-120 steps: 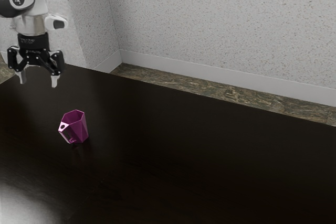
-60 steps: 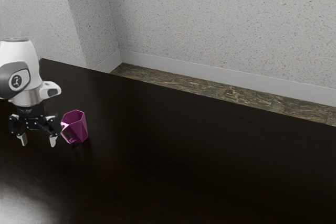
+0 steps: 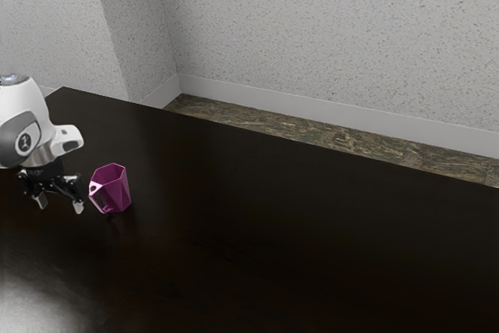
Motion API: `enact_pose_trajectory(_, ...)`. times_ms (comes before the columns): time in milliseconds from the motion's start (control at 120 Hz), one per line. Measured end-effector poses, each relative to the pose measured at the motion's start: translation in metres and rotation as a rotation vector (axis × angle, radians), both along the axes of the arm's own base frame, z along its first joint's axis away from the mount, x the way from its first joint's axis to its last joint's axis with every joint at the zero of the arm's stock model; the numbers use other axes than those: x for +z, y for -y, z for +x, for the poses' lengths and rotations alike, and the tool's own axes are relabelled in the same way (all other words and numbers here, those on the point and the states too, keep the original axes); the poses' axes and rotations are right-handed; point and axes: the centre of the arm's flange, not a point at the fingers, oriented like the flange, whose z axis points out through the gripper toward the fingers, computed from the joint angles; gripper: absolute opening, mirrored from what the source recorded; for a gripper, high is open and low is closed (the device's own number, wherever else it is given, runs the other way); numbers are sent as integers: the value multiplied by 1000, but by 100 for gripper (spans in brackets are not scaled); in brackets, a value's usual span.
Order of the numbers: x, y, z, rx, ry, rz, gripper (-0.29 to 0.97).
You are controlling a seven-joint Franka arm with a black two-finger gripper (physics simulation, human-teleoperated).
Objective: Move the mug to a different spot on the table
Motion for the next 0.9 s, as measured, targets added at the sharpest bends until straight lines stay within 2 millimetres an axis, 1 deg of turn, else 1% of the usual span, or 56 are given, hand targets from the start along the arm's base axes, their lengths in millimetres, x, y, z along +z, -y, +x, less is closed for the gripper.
enact_pose_trajectory(225,-12,-4,16,-81,40,12,68)
enact_pose_trajectory(492,-21,-7,24,-105,65,-14,68)
enact_pose_trajectory(683,-31,-17,36,-123,58,-15,68)
enact_pose_trajectory(842,-35,-28,37,-118,63,-28,68)
enact_pose_trajectory(900,-36,-31,41,-126,64,-28,68)
